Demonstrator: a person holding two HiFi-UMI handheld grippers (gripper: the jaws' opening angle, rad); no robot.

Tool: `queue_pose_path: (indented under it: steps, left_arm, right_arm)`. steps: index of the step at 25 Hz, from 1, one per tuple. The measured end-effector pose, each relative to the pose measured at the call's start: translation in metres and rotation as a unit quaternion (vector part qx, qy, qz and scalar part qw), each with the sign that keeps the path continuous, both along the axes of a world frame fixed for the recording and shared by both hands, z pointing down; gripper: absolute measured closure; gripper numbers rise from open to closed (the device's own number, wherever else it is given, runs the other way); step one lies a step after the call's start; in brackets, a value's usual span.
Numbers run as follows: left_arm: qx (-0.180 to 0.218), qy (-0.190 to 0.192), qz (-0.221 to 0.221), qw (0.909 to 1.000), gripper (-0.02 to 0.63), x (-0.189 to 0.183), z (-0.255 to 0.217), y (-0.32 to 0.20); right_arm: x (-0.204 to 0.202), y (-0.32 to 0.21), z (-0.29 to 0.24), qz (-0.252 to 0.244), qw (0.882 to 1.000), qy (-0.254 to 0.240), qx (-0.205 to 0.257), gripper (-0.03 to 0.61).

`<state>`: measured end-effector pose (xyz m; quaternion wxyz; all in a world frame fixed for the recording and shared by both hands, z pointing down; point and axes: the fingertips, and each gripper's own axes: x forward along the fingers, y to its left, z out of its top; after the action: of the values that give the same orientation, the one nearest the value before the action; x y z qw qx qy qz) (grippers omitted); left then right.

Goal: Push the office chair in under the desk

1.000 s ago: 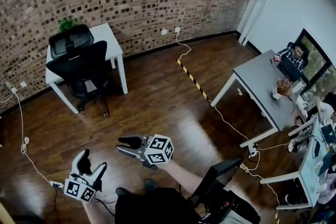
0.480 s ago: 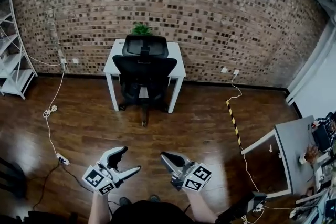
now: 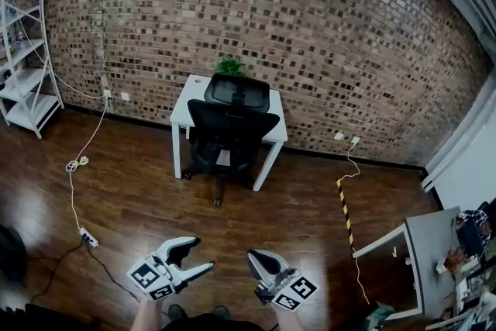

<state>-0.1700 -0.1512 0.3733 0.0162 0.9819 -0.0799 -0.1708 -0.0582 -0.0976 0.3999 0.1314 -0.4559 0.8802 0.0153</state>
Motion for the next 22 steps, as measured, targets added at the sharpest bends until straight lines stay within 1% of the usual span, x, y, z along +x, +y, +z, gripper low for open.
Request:
queue_pose_path:
  steps: [4, 7, 15, 19, 22]
  left_arm:
    - [-0.007, 0.008, 0.005, 0.9999, 0.146, -0.009, -0.006, 0.007]
    - [-0.006, 0.010, 0.008, 0.9999, 0.147, -0.013, -0.006, 0.004]
    - [-0.001, 0.015, 0.015, 0.9998, 0.149, -0.014, -0.007, 0.009]
    - [0.002, 0.016, 0.018, 0.9997, 0.149, -0.018, -0.011, 0.010]
    - [0.006, 0.014, 0.020, 0.9997, 0.150, -0.017, -0.013, 0.014]
  right_arm:
    - [-0.016, 0.009, -0.011, 0.005, 1.000, 0.021, 0.010, 0.578]
    - [-0.027, 0.005, -0.014, 0.005, 0.999, 0.029, 0.015, 0.578]
    - [-0.033, 0.009, -0.015, 0.010, 0.999, 0.044, 0.024, 0.578]
    - [-0.038, 0.009, -0.013, 0.012, 0.999, 0.048, 0.005, 0.578]
    - [-0.041, 0.012, -0.016, 0.011, 0.999, 0.051, 0.010, 0.578]
